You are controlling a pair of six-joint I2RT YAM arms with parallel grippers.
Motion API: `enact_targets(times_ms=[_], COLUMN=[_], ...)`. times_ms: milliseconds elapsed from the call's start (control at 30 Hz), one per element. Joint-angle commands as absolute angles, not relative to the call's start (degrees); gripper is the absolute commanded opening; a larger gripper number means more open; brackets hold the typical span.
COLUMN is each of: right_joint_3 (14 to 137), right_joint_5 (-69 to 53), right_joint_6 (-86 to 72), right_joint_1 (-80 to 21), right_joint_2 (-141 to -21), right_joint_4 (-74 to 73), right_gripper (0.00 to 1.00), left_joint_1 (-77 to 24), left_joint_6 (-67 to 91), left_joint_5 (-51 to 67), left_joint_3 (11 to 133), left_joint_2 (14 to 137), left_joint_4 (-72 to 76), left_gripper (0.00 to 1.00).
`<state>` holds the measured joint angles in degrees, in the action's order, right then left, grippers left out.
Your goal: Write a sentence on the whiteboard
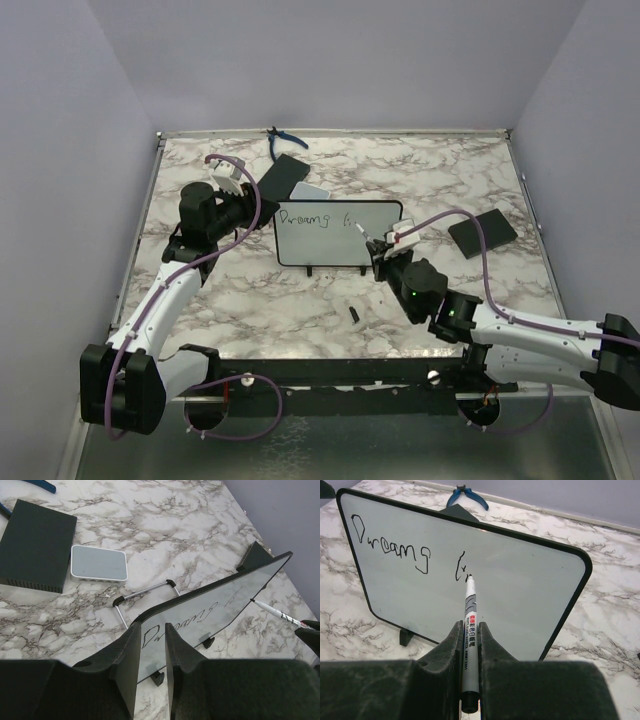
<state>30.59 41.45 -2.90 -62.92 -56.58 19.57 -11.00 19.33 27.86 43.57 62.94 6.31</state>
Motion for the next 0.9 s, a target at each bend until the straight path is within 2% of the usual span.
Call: enact_targets(times_ms=[0,367,867], right_joint_3=[30.0,30.0,30.4], right_joint_5=[42.0,45.2,43.5], right_joint_6=[-2.5,-3.6,-3.0], right_joint_1=[-62.4,-61.5,-59.9], right_joint_2=[-58.2,-60.4,-62.4], right_joint_4=[22.7,23.2,24.8], right_gripper=[0.01,0.00,0.01], left_joint_1=[-11.3,-11.3,-11.3], left_joint_6=[19.5,19.4,19.4], left_joint_5=[28.2,28.3,28.4], left_joint_3=[43.1,43.1,43.1], left_joint_2=[62.1,62.2,62.3], left_joint_4=[7.3,7.4,7.4], left_gripper=[0.27,0.27,0.27])
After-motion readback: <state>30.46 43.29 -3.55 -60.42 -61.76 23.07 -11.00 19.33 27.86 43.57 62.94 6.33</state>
